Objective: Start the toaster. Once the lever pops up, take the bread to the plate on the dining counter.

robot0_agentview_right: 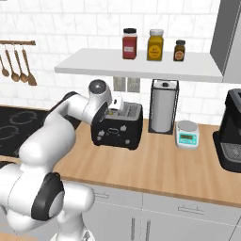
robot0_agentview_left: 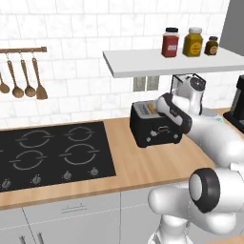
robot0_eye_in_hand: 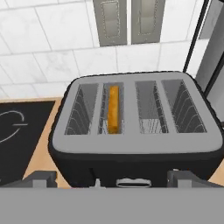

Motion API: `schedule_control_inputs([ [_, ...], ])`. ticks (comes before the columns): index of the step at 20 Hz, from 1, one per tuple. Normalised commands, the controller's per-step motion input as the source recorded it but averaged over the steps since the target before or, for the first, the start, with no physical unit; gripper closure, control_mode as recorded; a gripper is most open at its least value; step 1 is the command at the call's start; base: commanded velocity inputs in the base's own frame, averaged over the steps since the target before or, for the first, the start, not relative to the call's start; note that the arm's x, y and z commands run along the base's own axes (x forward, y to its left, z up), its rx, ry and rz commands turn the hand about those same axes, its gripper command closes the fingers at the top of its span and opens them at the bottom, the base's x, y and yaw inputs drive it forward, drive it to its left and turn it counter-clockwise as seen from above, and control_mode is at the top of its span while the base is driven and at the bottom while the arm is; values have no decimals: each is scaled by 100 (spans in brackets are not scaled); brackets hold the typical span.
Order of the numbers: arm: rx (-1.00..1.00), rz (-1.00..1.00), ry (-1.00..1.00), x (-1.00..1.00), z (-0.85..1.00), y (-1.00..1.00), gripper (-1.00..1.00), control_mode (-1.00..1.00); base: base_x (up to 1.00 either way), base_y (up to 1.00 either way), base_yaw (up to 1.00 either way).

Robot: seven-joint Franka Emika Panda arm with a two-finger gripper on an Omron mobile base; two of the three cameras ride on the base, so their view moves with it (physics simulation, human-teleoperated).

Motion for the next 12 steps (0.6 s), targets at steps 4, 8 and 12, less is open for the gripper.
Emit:
schedule_control_inputs([
  [4,-12,0,0,29,0,4,-100,-100,0,0,0],
  [8,1,0,0,0,0,0,-100,-100,0,0,0],
  [12,10,0,0,4,-6,0,-100,-100,0,0,0],
])
